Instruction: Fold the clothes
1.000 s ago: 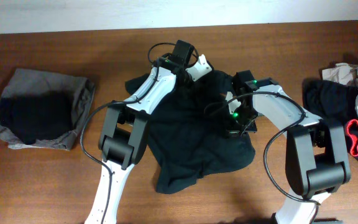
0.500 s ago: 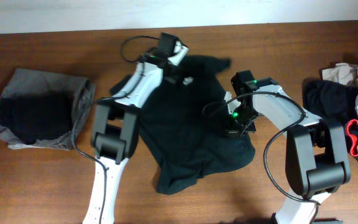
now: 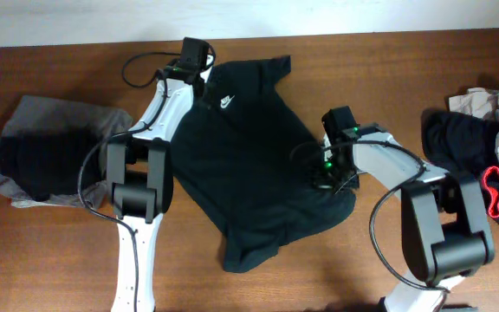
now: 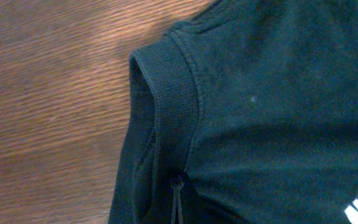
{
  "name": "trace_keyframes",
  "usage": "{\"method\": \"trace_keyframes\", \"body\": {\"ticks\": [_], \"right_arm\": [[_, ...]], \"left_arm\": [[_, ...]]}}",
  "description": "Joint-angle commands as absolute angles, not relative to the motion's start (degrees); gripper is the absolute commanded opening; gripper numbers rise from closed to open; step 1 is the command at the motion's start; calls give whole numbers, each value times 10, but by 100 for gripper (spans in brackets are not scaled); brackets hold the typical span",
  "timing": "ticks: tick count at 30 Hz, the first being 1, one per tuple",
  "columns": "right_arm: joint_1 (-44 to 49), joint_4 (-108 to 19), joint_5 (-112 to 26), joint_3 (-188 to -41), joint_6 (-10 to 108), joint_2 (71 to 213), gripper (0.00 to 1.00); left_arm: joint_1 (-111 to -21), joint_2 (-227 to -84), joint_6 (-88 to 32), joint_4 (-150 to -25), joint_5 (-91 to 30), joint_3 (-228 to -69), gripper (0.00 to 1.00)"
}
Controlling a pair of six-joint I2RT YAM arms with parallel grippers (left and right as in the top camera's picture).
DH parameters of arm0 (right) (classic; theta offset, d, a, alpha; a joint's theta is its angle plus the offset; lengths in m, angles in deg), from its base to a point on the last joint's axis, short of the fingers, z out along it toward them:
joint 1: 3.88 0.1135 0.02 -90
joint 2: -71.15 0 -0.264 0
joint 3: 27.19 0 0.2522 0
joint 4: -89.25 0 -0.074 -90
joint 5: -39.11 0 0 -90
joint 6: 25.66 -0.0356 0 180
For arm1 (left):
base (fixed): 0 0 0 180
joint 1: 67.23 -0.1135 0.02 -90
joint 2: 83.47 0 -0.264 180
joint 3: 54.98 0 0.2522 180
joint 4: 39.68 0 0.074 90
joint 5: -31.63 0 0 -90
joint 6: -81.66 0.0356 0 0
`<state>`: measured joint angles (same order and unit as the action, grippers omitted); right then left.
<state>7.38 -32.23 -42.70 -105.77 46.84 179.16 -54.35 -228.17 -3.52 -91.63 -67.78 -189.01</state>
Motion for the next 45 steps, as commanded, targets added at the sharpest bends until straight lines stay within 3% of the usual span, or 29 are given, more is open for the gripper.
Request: {"method": "trace_keyframes", "body": {"ticks": [1,6,10,14,18,24,29,35,45], "right_arm": [[37,-342,-585,-1028,426,1811,4],[-31,-362,-613,-1046,431,1811,4],[-66,-409,-577,-1075,508,1811,5],[-73,-458,-554,-1102,593,1811,9],[-73,-420,-554,-1157,624,1808,11],[-73,-276,-445,-1276,607,1789,18],[-72,-171,-358,-1306,568,1772,14],[-22,-69,-321,-1285,593,1773,13],[158,-120,-359,-1158,596,1773,14]], "left_arm": [[-568,-2326,-53,-951,-720,-1866,0],[-571,-2326,-53,-964,-722,-1866,0],[-568,-2326,-53,-968,-712,-1866,0],[-563,-2326,-54,-979,-697,-1866,0],[-560,-2317,-53,-993,-698,-1874,4],[-562,-2277,-53,-1060,-698,-1952,20],[-561,-2240,-53,-1134,-698,-2023,38],[-561,-2205,-53,-1220,-697,-2058,44],[-561,-2177,-53,-1365,-659,-2052,44]]}}
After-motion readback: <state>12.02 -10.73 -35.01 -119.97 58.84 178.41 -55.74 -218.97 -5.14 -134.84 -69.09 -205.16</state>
